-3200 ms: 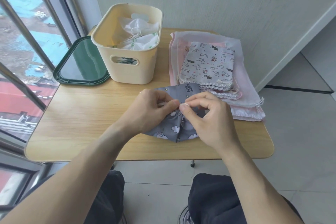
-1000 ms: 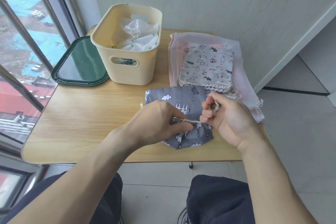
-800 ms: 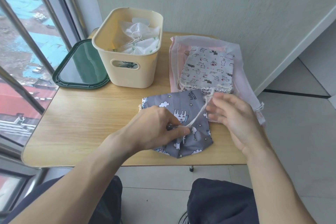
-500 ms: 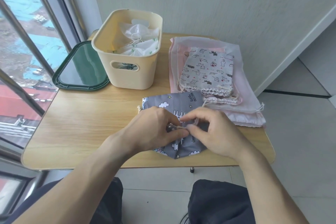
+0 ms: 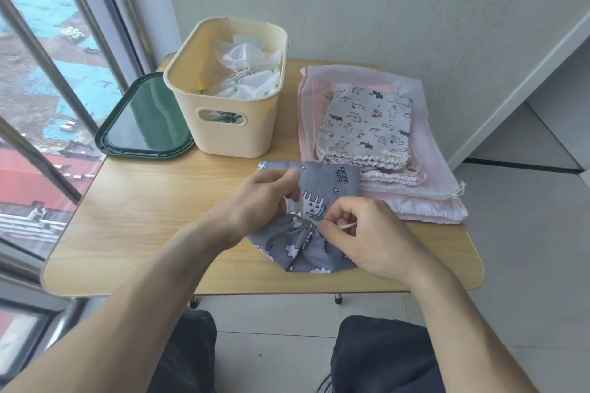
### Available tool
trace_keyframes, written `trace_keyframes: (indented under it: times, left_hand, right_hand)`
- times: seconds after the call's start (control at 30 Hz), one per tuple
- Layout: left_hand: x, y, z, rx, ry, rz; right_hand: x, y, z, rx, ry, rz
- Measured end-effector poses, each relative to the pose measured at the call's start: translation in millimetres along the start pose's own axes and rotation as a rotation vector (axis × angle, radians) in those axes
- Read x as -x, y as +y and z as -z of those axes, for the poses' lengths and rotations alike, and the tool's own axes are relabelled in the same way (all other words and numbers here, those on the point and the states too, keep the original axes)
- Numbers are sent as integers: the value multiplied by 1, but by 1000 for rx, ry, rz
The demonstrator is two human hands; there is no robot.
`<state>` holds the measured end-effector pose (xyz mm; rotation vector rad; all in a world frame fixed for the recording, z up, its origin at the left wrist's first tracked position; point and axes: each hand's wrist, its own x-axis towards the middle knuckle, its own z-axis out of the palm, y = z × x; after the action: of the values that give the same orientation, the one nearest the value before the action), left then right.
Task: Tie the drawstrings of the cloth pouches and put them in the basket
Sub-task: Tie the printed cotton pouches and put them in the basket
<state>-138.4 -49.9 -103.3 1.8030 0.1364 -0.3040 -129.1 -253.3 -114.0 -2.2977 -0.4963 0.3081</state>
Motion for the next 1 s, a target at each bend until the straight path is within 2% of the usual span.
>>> trace_keyframes:
  times: [0.1,0.17,0.33,0.43,0.6,0.77,0.9,1.0]
  left_hand:
    - [4,3,-4,156,-163,-49]
    - [4,3,-6,194,-213,-91]
    - [4,2,-7,91,-251,-53]
    - [4,1,-7,77,-292,-28]
    - [2,-5,-10,45,-308,-14]
    - [2,-5,-13,-67,-309,-92]
    - [3,-6,-15,-124,-300,-124]
    - [5,-1,-14,-82,-411,-84]
  right_hand:
    - [1,-3,-2,-24,-21,-24]
    - [2,-4,-2,-20,-33,-38]
    - [1,-1,2,69,-25,-94]
    - [2,6,9,80,-85,-148]
    - [6,16,23,-193,-233,-46]
    - [7,9,24,-447,-152,153]
    - [5,1,17,-561,-153,173]
    - [2,0,12,-564,-90,185]
